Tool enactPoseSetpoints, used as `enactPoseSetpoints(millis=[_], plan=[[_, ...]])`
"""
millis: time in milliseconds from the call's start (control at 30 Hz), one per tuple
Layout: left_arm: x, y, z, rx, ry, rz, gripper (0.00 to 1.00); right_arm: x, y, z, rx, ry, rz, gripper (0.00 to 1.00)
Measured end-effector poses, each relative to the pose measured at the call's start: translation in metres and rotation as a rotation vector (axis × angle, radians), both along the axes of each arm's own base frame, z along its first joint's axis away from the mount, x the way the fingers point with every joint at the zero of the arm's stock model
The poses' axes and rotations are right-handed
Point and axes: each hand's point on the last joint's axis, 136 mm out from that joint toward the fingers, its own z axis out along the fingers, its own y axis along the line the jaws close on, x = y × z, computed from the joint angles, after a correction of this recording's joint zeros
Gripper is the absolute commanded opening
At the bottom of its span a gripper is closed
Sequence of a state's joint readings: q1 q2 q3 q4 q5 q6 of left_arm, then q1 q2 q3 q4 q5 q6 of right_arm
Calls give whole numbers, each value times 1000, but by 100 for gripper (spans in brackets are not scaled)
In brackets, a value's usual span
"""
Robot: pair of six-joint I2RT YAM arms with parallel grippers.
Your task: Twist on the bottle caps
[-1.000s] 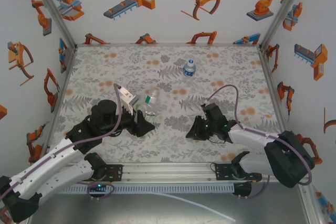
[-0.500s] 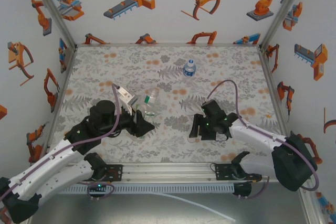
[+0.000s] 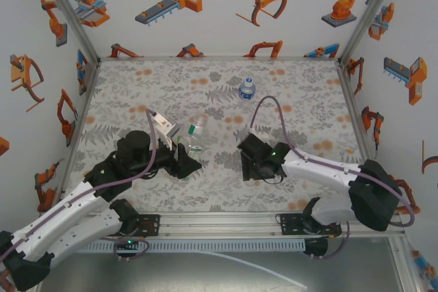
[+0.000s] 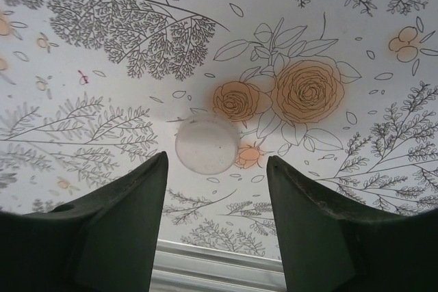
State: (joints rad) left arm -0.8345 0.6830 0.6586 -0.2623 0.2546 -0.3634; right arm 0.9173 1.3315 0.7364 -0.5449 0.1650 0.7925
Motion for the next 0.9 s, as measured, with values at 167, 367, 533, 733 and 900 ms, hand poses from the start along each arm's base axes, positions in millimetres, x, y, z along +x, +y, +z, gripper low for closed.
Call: enactPoseSetpoints(millis=[167, 367, 533, 733, 900], plan=[[-2, 2, 2, -4, -4, 0, 0, -1, 13, -11, -66, 1, 33, 48], [-4, 4, 4, -10, -11, 1, 0, -2, 15, -21, -101, 14, 31, 42], [-4, 5, 2, -6, -7, 1, 0, -2, 16, -21, -97, 15, 22, 40], [-4, 5, -3, 3, 1, 0, 0, -4, 18, -22, -81, 33, 12, 47], [-4, 4, -5, 9, 6, 1, 0, -8, 20, -22, -62, 53, -3, 46]])
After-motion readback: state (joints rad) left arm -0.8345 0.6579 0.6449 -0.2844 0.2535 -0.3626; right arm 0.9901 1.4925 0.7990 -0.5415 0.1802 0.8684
